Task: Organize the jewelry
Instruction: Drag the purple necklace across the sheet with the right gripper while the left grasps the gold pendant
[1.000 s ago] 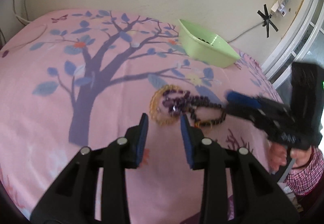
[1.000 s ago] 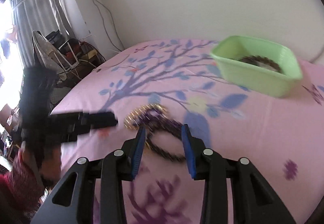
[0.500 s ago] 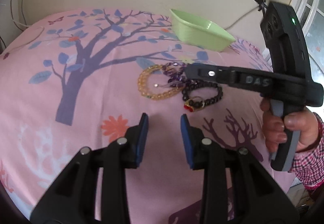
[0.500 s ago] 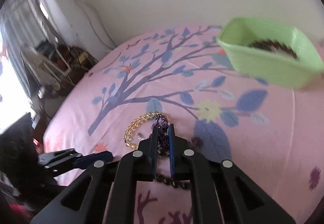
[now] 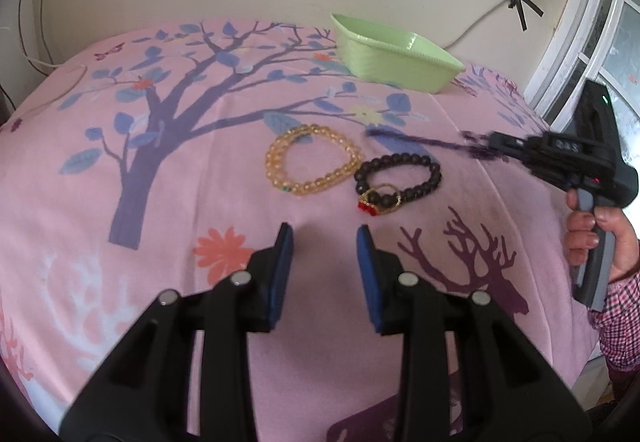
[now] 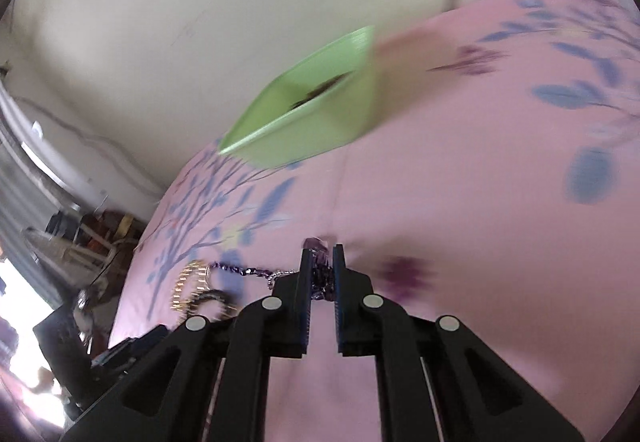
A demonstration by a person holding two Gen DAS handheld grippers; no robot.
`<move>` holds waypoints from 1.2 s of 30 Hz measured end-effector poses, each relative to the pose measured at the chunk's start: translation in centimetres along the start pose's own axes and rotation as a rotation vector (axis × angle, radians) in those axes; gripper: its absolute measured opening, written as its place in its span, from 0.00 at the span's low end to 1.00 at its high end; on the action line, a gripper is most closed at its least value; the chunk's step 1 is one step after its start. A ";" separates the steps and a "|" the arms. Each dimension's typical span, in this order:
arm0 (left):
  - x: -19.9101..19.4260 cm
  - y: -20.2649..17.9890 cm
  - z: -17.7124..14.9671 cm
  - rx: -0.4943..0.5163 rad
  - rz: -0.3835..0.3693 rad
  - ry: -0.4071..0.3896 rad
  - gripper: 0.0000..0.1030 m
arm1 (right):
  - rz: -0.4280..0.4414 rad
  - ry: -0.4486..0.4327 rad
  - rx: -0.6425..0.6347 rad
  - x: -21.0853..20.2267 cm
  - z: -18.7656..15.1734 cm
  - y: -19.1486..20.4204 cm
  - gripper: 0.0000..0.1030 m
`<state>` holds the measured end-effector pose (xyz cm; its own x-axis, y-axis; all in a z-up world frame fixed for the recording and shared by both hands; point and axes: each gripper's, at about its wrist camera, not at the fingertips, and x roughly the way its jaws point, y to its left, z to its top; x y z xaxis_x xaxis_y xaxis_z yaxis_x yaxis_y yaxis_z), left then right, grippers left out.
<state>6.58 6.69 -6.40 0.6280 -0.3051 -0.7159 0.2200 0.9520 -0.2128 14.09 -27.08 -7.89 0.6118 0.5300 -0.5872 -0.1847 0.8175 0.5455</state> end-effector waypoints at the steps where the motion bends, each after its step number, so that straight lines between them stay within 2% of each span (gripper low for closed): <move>1: 0.0 -0.1 0.0 0.003 0.000 0.001 0.30 | -0.013 -0.011 0.007 -0.7 -0.2 -0.7 0.00; 6: 0.0 -0.9 -0.2 0.039 0.002 0.008 0.30 | -0.065 -0.071 0.044 -6.2 -3.5 -4.5 0.00; 10: -0.1 -2.0 -0.5 0.068 0.000 0.009 0.30 | -0.062 -0.101 0.061 -10.1 -7.6 -5.3 0.00; 12: -0.2 -2.9 -0.9 0.088 -0.009 0.008 0.31 | -0.040 -0.095 0.052 -11.2 -9.5 -5.1 0.00; 14: -0.3 -3.9 -1.2 0.114 -0.018 0.008 0.31 | 0.019 -0.074 0.048 -11.6 -11.1 -4.8 0.00; 16: -0.3 -4.6 -1.5 0.143 -0.008 0.008 0.32 | 0.043 -0.057 0.022 -11.8 -11.7 -4.3 0.00; 17: -0.3 -4.9 -1.5 0.153 -0.004 0.009 0.32 | 0.028 -0.066 -0.003 -12.1 -11.7 -4.1 0.00; 19: -0.4 -4.8 -1.5 0.149 -0.001 0.012 0.33 | -0.016 -0.105 -0.060 -12.6 -11.4 -3.3 0.27; 20: -0.4 -4.7 -1.5 0.145 0.001 0.013 0.33 | -0.036 -0.114 -0.086 -12.8 -11.2 -3.0 0.29; 24: -0.6 -4.1 -1.5 0.127 0.010 0.014 0.33 | -0.084 -0.058 -0.264 -12.3 -10.9 -1.2 0.30; 26: -0.6 -4.0 -1.5 0.120 0.007 0.014 0.33 | -0.137 -0.022 -0.371 -11.5 -11.1 -0.2 0.30; 29: -0.6 -4.2 -1.4 0.128 0.017 0.011 0.33 | -0.178 -0.007 -0.442 -10.4 -11.1 0.6 0.29; 31: -0.6 -4.4 -1.2 0.133 0.024 0.010 0.33 | -0.237 0.022 -0.450 -9.1 -10.9 0.5 0.30; 32: -0.6 -4.4 -1.0 0.134 0.025 0.009 0.33 | -0.241 0.008 -0.467 -9.0 -11.0 0.7 0.30; 33: -0.6 -4.5 -0.9 0.136 0.023 0.007 0.33 | -0.243 0.011 -0.473 -8.8 -11.0 0.7 0.25; 34: -0.7 -4.5 -0.8 0.138 0.023 0.004 0.33 | -0.256 0.003 -0.478 -8.7 -11.2 0.8 0.03; 36: -0.6 -4.7 -0.5 0.147 0.030 -0.004 0.33 | -0.246 0.004 -0.486 -8.6 -11.5 1.2 0.00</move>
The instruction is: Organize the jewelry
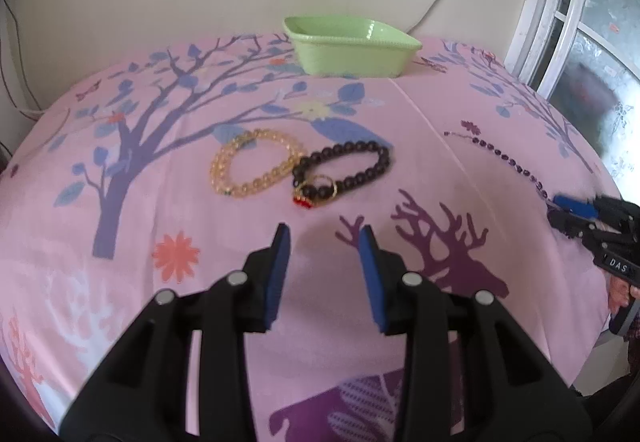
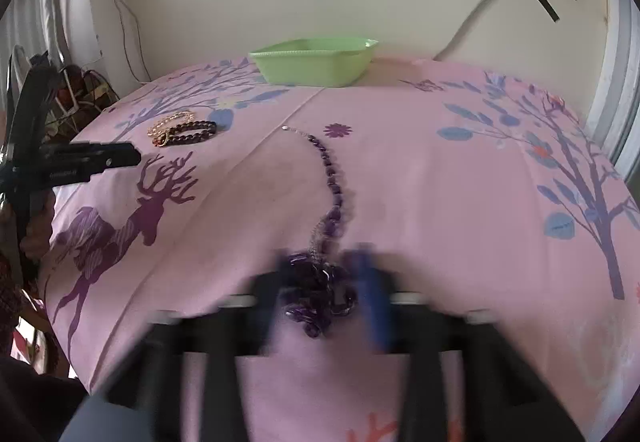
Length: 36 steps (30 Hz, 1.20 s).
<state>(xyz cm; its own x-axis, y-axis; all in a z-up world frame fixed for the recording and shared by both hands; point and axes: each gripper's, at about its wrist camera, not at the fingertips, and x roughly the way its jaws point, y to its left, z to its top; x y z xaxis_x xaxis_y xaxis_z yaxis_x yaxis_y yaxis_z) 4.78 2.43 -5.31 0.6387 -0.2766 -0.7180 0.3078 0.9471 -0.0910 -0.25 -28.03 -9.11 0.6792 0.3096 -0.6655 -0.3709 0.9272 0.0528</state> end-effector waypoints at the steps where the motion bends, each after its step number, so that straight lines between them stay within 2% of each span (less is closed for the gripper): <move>1: 0.1 0.0 0.2 0.002 0.003 -0.001 0.34 | 0.028 0.002 0.017 0.0 -0.2 0.2 0.00; 3: 0.5 0.1 0.6 -0.002 0.012 -0.004 0.39 | 0.050 0.000 0.015 0.0 -0.2 1.0 0.00; 6: 1.2 0.6 1.1 -0.022 0.014 0.004 0.39 | 0.136 -0.001 0.025 -0.2 -0.5 2.5 0.00; 11: 2.4 1.1 1.6 -0.051 0.023 0.022 0.39 | 0.164 -0.012 0.045 0.2 -0.1 3.2 0.00; 17: 3.0 0.4 1.9 -0.019 0.074 0.027 0.39 | 0.199 -0.012 0.087 0.3 0.0 2.8 0.00; 19: 3.0 0.2 1.9 -0.010 0.093 0.028 0.37 | 0.199 -0.014 0.089 0.4 0.0 2.8 0.00; 21: 3.0 0.2 1.9 -0.006 0.096 0.027 0.25 | 0.195 -0.015 0.089 0.1 -0.1 2.9 0.00; 26: 3.0 -0.2 1.9 0.014 0.110 0.028 0.18 | 0.189 -0.018 0.095 0.1 -0.1 3.0 0.00; 36: 2.9 -0.4 1.8 0.017 0.110 0.030 0.15 | 0.189 -0.019 0.092 0.1 -0.2 3.0 0.00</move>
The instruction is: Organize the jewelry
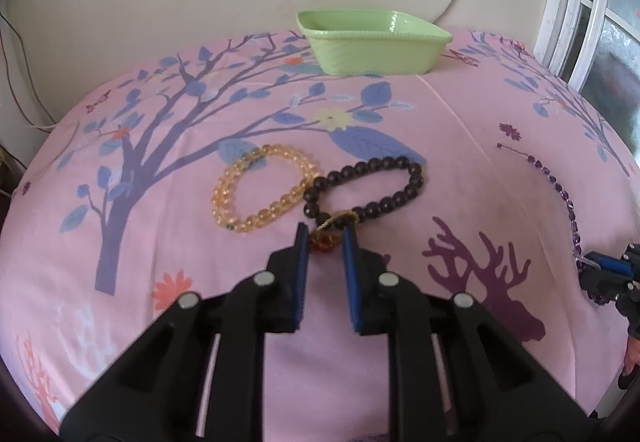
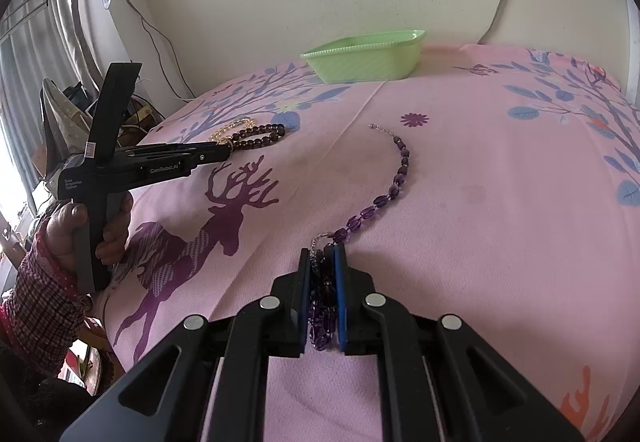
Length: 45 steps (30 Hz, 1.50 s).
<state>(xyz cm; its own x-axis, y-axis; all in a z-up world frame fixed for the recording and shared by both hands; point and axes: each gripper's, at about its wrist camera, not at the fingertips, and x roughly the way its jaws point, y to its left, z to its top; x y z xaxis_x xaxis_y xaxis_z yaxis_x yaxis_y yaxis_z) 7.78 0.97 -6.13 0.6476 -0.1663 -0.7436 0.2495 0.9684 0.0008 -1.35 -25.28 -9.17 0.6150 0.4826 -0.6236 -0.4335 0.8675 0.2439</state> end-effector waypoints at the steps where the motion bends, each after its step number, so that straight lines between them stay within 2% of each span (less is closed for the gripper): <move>1: 0.0 0.0 0.0 0.000 0.000 0.001 0.15 | 0.000 0.000 0.000 0.0 0.0 0.0 0.00; 15: -2.0 0.1 -2.1 0.021 -0.039 0.007 0.10 | -0.004 0.001 -0.003 0.1 0.0 0.1 0.00; 19: -2.7 0.4 -2.8 0.007 -0.110 0.032 0.10 | -0.006 0.001 -0.004 0.1 0.0 0.1 0.00; 21: -3.3 0.1 -3.3 0.011 -0.183 0.047 0.10 | -0.004 0.002 0.000 0.1 0.1 0.1 0.00; 27: -4.3 -4.2 -4.8 0.104 -0.289 0.065 0.10 | 0.038 0.017 -0.044 1.1 0.3 1.9 0.00; 32: -4.3 -5.9 -5.0 0.151 -0.250 0.047 0.10 | 0.078 0.031 -0.050 1.3 0.5 2.6 0.00; 33: -4.3 -5.8 -5.0 0.151 -0.253 0.049 0.12 | 0.087 0.034 -0.041 1.1 0.6 2.3 0.00; 34: -4.4 -5.6 -5.0 0.148 -0.254 0.051 0.15 | 0.092 0.032 -0.031 0.7 0.6 1.9 0.06; 36: -4.8 -5.0 -5.2 0.137 -0.252 0.045 0.39 | 0.082 -0.008 0.009 -0.5 1.3 0.2 0.15; 37: -5.0 -4.8 -5.3 0.133 -0.248 0.036 0.43 | 0.078 -0.020 0.025 -0.8 1.6 -0.3 0.17; 40: -5.6 -4.2 -5.6 0.121 -0.255 0.022 0.45 | 0.066 -0.030 0.081 -0.7 3.6 -2.8 0.17; 43: -5.6 -4.1 -5.7 0.117 -0.254 0.022 0.45 | 0.037 0.016 0.110 1.5 5.8 -4.6 0.16; 45: -5.6 -4.5 -5.5 0.126 -0.245 0.018 0.45 | 0.043 0.036 0.127 3.2 7.1 -5.2 0.07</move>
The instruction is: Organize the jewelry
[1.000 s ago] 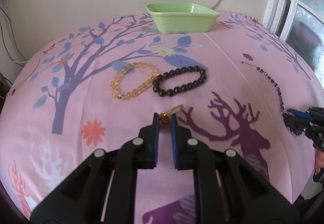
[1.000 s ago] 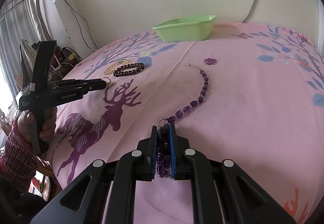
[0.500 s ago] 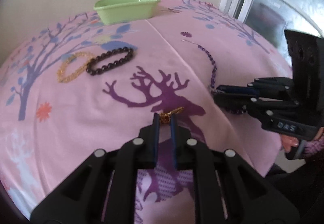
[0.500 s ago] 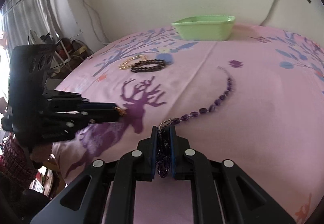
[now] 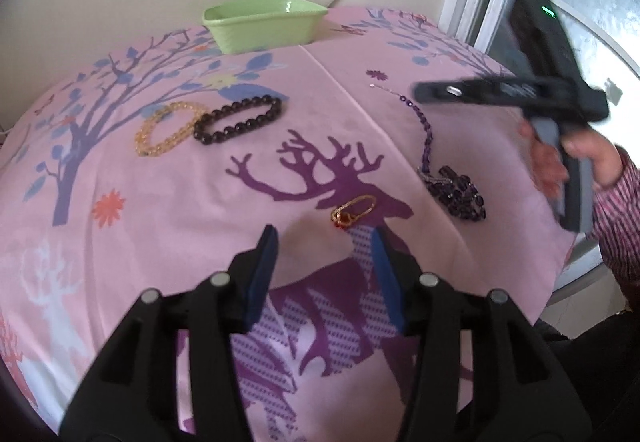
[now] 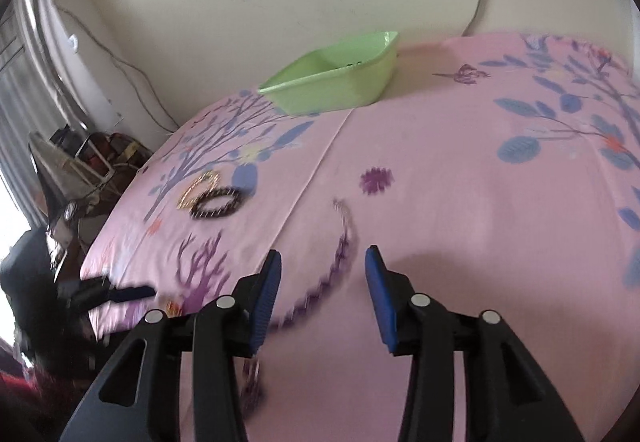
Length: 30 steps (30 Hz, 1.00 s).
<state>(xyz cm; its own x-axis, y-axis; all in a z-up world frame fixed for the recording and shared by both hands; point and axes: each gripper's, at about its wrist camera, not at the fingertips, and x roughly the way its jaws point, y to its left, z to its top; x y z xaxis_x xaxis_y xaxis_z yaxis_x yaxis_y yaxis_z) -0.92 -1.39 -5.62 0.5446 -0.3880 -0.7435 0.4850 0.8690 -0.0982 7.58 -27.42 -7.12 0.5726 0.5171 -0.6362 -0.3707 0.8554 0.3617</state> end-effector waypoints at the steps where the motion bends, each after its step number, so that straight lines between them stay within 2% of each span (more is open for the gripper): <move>1: 0.0 -0.1 0.1 0.004 0.001 -0.001 0.45 | -0.014 0.007 -0.007 0.8 0.6 0.0 0.02; 6: 0.8 -1.1 0.8 0.045 0.010 -0.004 0.45 | -0.045 0.040 -0.050 2.6 0.7 0.7 0.00; 10: 1.9 -1.0 1.0 0.045 0.012 0.011 0.45 | 0.062 0.066 -0.070 0.6 -2.8 2.1 0.00; 12: 1.9 -1.0 1.0 0.049 0.018 0.002 0.33 | 0.120 0.091 -0.084 -0.5 -4.6 2.7 0.00; 14: 1.9 -1.0 1.0 0.050 0.007 0.003 0.26 | 0.192 0.092 -0.084 -1.7 -6.1 3.2 0.00; 16: 1.8 -0.9 1.0 0.042 -0.014 0.009 0.22 | 0.218 0.067 -0.070 -3.0 -6.8 3.1 0.00; 17: 1.7 -0.9 1.0 0.038 -0.022 0.010 0.22 | 0.216 0.054 -0.069 -3.5 -6.9 3.2 0.07; 18: 1.7 -0.9 1.0 0.035 -0.032 0.012 0.22 | 0.207 0.038 -0.081 -4.0 -7.0 3.3 0.32; 19: 1.7 -1.0 1.0 0.034 -0.036 0.014 0.22 | 0.199 0.027 -0.095 -4.3 -7.1 3.5 0.38; 21: 1.6 -1.3 0.9 0.037 -0.041 0.015 0.22 | 0.184 0.014 -0.158 -4.5 -7.2 4.4 0.38; 28: 1.5 -1.7 0.6 0.029 -0.037 0.008 0.22 | -0.045 0.075 -0.412 -2.4 -9.0 7.5 0.38; 30: 1.5 -1.7 0.5 0.021 -0.036 0.002 0.17 | -0.066 0.060 -0.440 -2.4 -9.6 7.7 0.38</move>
<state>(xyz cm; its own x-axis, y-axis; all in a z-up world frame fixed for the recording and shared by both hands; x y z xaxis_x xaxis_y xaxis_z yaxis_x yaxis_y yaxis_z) -0.62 -3.58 -6.25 0.5251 -0.4182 -0.7412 0.5185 0.8478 -0.1111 -3.69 -22.37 -9.35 0.5671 0.4478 -0.6913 -0.6177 0.7864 0.0027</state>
